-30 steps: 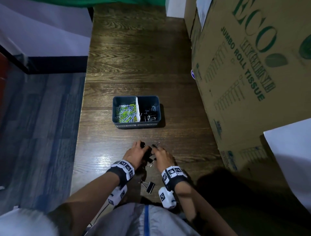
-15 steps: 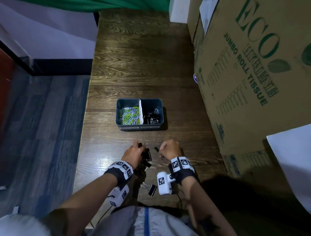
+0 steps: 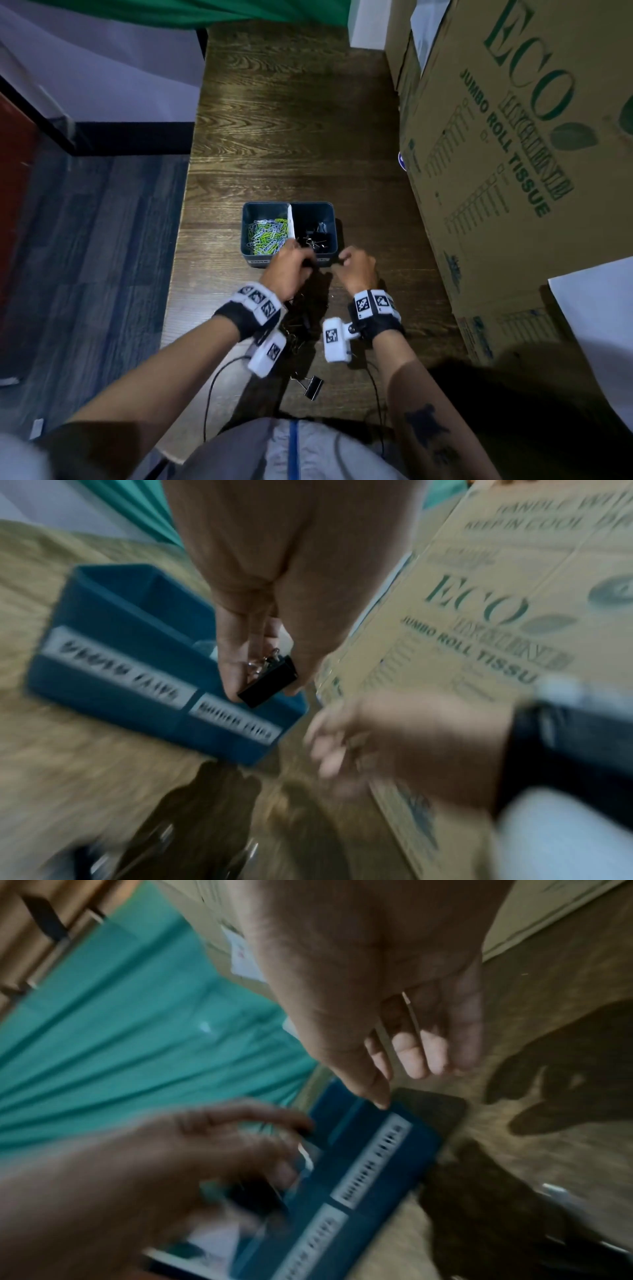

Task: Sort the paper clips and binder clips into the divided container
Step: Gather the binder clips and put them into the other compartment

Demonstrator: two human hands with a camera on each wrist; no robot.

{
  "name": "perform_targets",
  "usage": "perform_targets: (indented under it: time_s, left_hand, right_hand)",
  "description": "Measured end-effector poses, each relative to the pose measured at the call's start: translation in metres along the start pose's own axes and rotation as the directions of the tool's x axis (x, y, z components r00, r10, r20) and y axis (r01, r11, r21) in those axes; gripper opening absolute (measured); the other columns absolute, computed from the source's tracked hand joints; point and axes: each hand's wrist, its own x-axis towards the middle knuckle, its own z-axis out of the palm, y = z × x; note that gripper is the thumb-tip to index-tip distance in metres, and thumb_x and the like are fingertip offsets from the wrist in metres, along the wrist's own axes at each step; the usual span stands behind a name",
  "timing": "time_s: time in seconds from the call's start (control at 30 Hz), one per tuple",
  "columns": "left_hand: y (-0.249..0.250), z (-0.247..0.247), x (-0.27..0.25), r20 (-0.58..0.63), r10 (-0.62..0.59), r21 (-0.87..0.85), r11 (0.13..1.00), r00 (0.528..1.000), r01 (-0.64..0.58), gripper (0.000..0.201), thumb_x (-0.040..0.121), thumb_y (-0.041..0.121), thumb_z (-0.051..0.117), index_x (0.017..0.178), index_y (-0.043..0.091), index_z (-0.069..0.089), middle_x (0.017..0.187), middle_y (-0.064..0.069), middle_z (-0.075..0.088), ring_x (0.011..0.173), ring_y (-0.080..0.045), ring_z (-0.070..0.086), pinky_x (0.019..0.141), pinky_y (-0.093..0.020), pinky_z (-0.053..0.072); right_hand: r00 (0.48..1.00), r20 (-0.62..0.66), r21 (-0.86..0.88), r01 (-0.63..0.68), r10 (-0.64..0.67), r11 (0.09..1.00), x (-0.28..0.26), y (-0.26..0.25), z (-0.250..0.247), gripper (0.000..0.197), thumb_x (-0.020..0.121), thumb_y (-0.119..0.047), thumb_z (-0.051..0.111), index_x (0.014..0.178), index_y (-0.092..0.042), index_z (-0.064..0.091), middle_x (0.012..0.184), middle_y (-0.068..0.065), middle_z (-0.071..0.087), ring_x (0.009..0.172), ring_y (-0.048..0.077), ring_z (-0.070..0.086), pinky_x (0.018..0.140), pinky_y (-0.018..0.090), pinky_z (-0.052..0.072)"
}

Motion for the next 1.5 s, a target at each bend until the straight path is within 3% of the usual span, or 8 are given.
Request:
perform_targets:
  time_s: [0.13,0.27,0.4,0.53,0.73,0.9,1.23,1.5]
  left_hand:
    - [0.027,-0.033,0.048,-0.133,0.033,-0.030,0.999,0.991,-0.038,0.024,0.091,0.020,0.064,0.115,0.017,0.065,0.114,-0.009,0.048,0.106,-0.029,0.054,0.094,-0.035,0.044]
    - [0.024,-0.032,0.060,-0.160,-0.011,-0.036,0.999,0.987,0.006,0.034,0.099,0.030,0.051,0.129,0.015,0.056,0.120,-0.015,0.050,0.109,-0.034,0.055,0.094,-0.042,0.045]
    - [-0.003,-0.008,0.026,-0.245,0.056,0.009,0.998,0.968,-0.056,0.018,0.097,0.021,0.047,0.105,0.014,0.062,0.097,-0.005,0.060,0.084,-0.024,0.061,0.071,-0.031,0.046]
    - [-0.034,0.036,-0.028,-0.047,0.062,0.245,0.968,0.997,-0.049,0.020,0.092,0.029,0.042,0.102,0.021,0.057,0.099,-0.003,0.063,0.090,-0.026,0.062,0.065,-0.037,0.053]
    - [-0.064,0.059,-0.082,0.273,-0.263,0.395,0.908,0.925,0.141,0.087,0.080,0.055,0.050,0.151,0.026,0.009,0.153,-0.004,0.023,0.138,-0.028,0.024,0.097,-0.050,0.045]
    - [-0.066,0.076,-0.100,0.322,-0.221,0.453,0.890,0.921,0.054,0.108,0.076,0.062,0.056,0.152,0.025,-0.011,0.161,-0.004,0.003,0.146,-0.027,0.010,0.102,-0.050,0.041]
    - [-0.070,0.082,-0.113,0.172,-0.049,0.428,0.903,0.984,-0.030,0.041,0.083,0.031,0.059,0.121,0.018,0.052,0.122,-0.005,0.050,0.107,-0.024,0.048,0.063,-0.034,0.054]
    - [-0.059,0.077,-0.108,0.095,-0.122,0.247,0.964,0.988,0.095,0.022,0.078,0.017,0.066,0.100,0.012,0.063,0.103,-0.006,0.054,0.101,-0.024,0.048,0.070,-0.034,0.048]
  right_hand:
    - [0.963,0.263,-0.253,0.008,0.061,0.968,-0.013,0.035,0.036,0.050,0.079,-0.017,0.076,0.125,-0.023,0.058,0.131,0.007,0.057,0.122,0.029,0.055,0.099,0.040,0.048]
    - [0.948,0.317,-0.349,0.107,0.010,0.931,-0.025,0.051,0.053,0.060,0.079,-0.026,0.072,0.135,-0.026,0.051,0.142,0.010,0.046,0.133,0.035,0.038,0.111,0.045,0.036]
    - [0.948,0.316,-0.327,0.148,-0.040,0.934,-0.031,0.056,0.059,0.070,0.077,-0.031,0.070,0.143,-0.028,0.044,0.145,0.007,0.034,0.134,0.035,0.030,0.107,0.048,0.037]
    - [0.872,0.450,-0.409,0.393,-0.192,0.824,-0.042,0.050,0.071,0.077,0.071,-0.039,0.072,0.140,-0.028,0.040,0.140,0.007,0.032,0.129,0.035,0.032,0.104,0.049,0.038]
    - [0.764,0.574,-0.447,0.595,-0.296,0.668,-0.060,0.047,0.089,0.093,0.078,-0.033,0.078,0.153,-0.035,0.022,0.162,0.010,0.011,0.144,0.035,0.016,0.114,0.058,0.025]
    - [0.763,0.492,-0.420,0.629,-0.419,0.654,-0.067,0.057,0.085,0.072,0.085,-0.018,0.073,0.147,-0.030,0.038,0.149,0.010,0.035,0.135,0.033,0.034,0.109,0.052,0.035]
    - [0.913,0.315,-0.401,0.377,-0.261,0.835,-0.062,0.068,0.074,0.058,0.083,-0.003,0.069,0.133,-0.025,0.049,0.136,0.010,0.042,0.126,0.032,0.041,0.098,0.046,0.047]
    - [0.980,0.186,-0.304,0.126,-0.071,0.944,-0.057,0.071,0.066,0.046,0.074,-0.005,0.077,0.101,-0.032,0.052,0.116,0.001,0.050,0.104,0.025,0.056,0.082,0.030,0.043]
